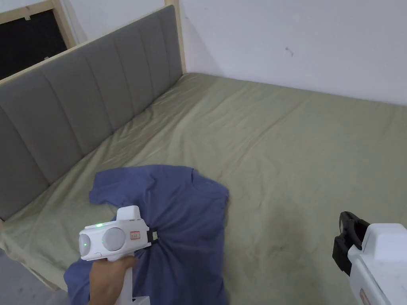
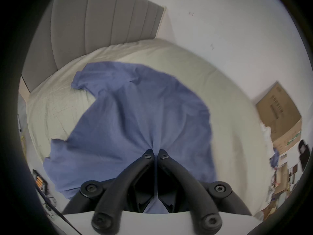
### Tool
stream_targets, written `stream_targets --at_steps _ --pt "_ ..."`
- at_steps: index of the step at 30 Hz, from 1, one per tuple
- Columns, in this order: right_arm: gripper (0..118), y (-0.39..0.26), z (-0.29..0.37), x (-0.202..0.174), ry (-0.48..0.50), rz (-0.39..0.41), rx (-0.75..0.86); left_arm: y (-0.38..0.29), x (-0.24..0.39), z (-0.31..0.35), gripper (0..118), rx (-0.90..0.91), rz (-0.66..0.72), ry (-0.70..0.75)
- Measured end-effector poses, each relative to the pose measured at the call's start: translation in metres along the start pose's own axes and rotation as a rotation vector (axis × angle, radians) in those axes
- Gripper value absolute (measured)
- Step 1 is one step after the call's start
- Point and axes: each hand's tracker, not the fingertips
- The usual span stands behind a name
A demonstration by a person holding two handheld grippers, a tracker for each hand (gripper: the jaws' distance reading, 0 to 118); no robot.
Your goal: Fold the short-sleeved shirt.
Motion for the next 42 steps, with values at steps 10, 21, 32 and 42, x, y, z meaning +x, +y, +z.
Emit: stream_targets --at_steps 10,21,32,42 --pt "0 0.009 0.035 0.033 -0.026 -0.061 0.058 0.021 0.103 0.108 0 0.15 -0.105 -0.299" --pt "0 0.018 0.118 0.099 -0.169 -0.09 0.149 0.063 0.276 0.189 0 0.294 -0.404 -0.55" --pt "0 -0.002 0.18 0.177 -0.368 -0.098 0.146 0.005 0.403 0.148 0 0.113 -0.599 -0.724" --pt "0 -0.029 0.19 0.197 -0.44 -0.127 0.075 -0.129 0.436 0.028 0 -0.176 -0.879 -0.594"
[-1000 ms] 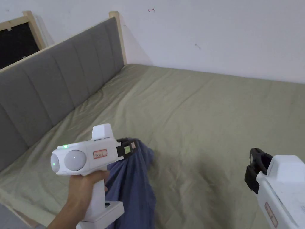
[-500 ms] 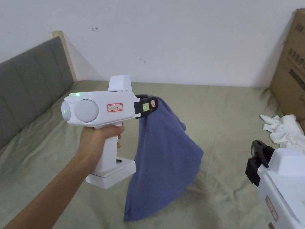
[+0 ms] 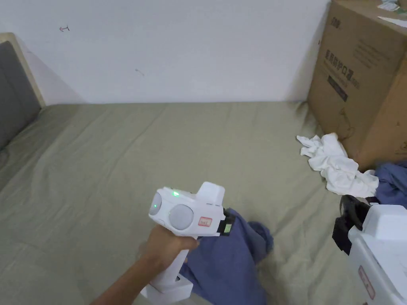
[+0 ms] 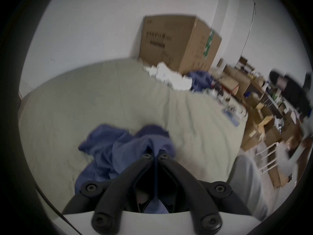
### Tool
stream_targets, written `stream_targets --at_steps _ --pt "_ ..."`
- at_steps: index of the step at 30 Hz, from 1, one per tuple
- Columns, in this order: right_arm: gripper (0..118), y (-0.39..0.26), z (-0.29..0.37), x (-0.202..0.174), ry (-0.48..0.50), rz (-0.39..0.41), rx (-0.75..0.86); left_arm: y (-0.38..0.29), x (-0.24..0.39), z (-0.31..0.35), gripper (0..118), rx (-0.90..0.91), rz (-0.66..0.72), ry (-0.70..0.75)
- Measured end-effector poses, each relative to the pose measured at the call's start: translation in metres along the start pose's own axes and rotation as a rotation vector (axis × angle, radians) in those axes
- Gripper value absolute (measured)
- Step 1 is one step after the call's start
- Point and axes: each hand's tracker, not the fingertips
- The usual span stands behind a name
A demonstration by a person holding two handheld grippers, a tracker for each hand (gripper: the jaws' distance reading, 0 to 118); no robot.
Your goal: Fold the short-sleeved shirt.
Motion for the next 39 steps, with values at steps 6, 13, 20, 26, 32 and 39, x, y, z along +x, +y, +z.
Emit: stream_targets --at_steps 6,13,20,26,32,39 --pt "0 -0.015 -0.005 -0.003 0.005 -0.016 -0.046 -0.052 -0.005 -0.072 0 -0.21 0.026 0.127" --pt "0 -0.02 -0.009 -0.002 0.021 -0.006 -0.063 -0.061 -0.003 -0.054 91 -0.099 0.089 0.119" --pt "0 -0.014 -0.01 -0.002 0.023 -0.014 -0.031 -0.032 0.009 0.034 108 0.233 0.112 0.172" --pt "0 -0.001 -0.005 -0.008 0.026 -0.014 0.014 -0.017 0.011 0.108 108 0.413 0.067 0.302" --pt "0 0.011 0.003 -0.015 0.03 -0.006 0.066 -0.03 0.008 0.156 105 0.596 0.011 0.51" --pt "0 0.022 0.014 -0.031 0.033 0.021 0.105 -0.061 0.003 0.178 40 0.743 0.044 0.654"
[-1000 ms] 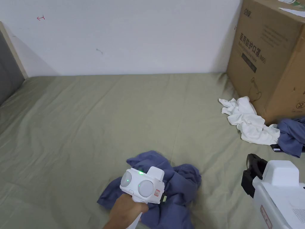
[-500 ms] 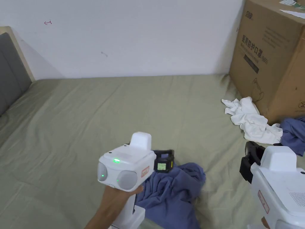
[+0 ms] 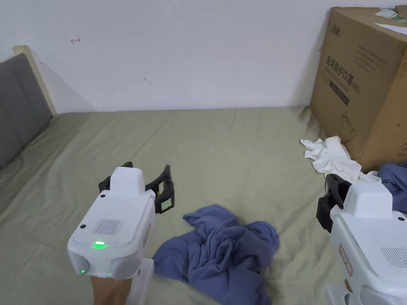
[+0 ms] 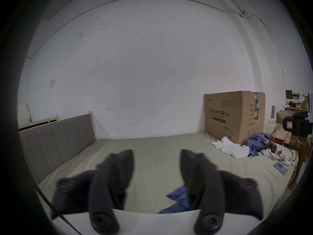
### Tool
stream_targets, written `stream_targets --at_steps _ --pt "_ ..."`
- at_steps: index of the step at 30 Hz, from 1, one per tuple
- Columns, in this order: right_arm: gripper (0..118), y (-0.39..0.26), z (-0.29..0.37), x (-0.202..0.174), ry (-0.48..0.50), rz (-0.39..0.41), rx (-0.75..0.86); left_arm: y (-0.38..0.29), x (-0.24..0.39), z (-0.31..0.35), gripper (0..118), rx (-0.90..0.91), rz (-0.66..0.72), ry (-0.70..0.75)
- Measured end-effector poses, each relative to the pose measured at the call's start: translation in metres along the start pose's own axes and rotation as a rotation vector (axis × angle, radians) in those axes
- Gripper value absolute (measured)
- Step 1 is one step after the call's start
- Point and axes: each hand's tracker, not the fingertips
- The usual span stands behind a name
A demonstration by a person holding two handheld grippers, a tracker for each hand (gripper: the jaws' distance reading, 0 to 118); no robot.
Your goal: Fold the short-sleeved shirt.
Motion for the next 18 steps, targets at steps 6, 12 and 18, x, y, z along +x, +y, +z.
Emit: stream_targets --at_steps 6,12,18 --pt "0 0.001 0.0 -0.004 0.008 0.005 0.009 -0.013 -0.011 0.003 0 0.006 -0.011 0.028" --pt "0 0.005 0.001 -0.011 0.014 0.0 0.006 -0.015 -0.017 -0.005 0 -0.048 0.027 0.007" --pt "0 0.004 -0.002 -0.016 0.021 0.004 -0.011 -0.033 -0.025 -0.035 0 -0.248 0.057 -0.033"
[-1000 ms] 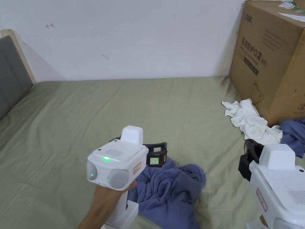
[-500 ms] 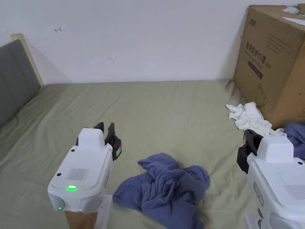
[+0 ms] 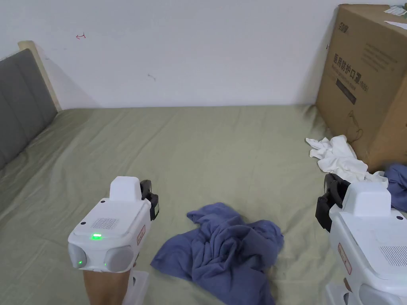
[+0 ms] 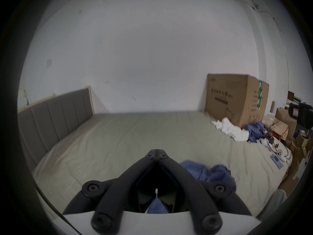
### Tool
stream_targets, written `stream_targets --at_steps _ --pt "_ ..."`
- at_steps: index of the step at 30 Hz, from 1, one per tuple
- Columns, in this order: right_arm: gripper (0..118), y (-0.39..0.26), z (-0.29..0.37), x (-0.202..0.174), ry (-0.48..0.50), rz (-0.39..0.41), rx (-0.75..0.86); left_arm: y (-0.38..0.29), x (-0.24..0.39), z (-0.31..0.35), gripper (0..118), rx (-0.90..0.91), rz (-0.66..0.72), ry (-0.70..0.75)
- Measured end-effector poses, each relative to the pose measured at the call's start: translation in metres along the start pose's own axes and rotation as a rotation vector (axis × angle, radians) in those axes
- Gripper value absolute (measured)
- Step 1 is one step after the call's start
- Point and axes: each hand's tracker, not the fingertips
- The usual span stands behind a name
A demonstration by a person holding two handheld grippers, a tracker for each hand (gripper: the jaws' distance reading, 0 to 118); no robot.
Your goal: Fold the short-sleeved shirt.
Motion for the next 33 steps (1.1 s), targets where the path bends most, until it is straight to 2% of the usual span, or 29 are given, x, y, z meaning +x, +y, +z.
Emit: stream_targets --at_steps 9,10,12,13,14,15,16,19,21,23,24,25,26,27,29,33 --pt "0 -0.019 -0.02 0.005 0.003 0.002 -0.06 -0.063 -0.017 -0.078 0 -0.405 0.059 -0.046" --pt "0 -0.023 -0.024 0.007 0.003 0.003 -0.069 -0.071 -0.018 -0.088 6 -0.459 0.061 -0.046" --pt "0 -0.028 -0.029 0.008 0.003 0.005 -0.085 -0.087 -0.022 -0.105 34 -0.523 0.092 -0.034" --pt "0 -0.031 -0.031 0.008 0.001 0.006 -0.095 -0.094 -0.024 -0.113 55 -0.572 0.108 -0.025" --pt "0 -0.034 -0.034 0.009 0.002 0.007 -0.104 -0.1 -0.025 -0.121 82 -0.616 0.129 -0.021" --pt "0 -0.036 -0.036 0.009 0.003 0.007 -0.112 -0.106 -0.026 -0.128 95 -0.649 0.148 -0.02" --pt "0 -0.039 -0.039 0.009 0.003 0.007 -0.121 -0.113 -0.025 -0.131 99 -0.693 0.148 -0.021" --pt "0 -0.049 -0.047 0.012 0.005 0.004 -0.147 -0.129 -0.022 -0.143 97 -0.725 0.139 -0.016" --pt "0 -0.054 -0.051 0.013 0.004 0.004 -0.163 -0.139 -0.017 -0.149 75 -0.774 0.123 0.0" --pt "0 -0.061 -0.056 0.014 0.004 0.003 -0.179 -0.149 -0.013 -0.154 68 -0.795 0.108 -0.003" --pt "0 -0.063 -0.058 0.015 0.005 0.002 -0.187 -0.153 -0.009 -0.152 58 -0.8 0.08 0.001" --pt "0 -0.065 -0.059 0.015 0.007 0.001 -0.197 -0.152 -0.006 -0.147 42 -0.761 0.034 -0.007" --pt "0 -0.067 -0.061 0.015 0.009 0.0 -0.203 -0.15 -0.005 -0.144 17 -0.756 0.028 -0.014" --pt "0 -0.07 -0.063 0.015 0.01 -0.001 -0.209 -0.148 -0.004 -0.142 7 -0.757 0.015 -0.02" --pt "0 -0.075 -0.07 0.016 0.012 -0.001 -0.231 -0.147 -0.002 -0.137 3 -0.717 -0.024 -0.042" --pt "3 -0.093 -0.101 0.021 0.026 -0.009 -0.317 -0.139 -0.003 -0.127 1 -0.682 -0.02 -0.073"
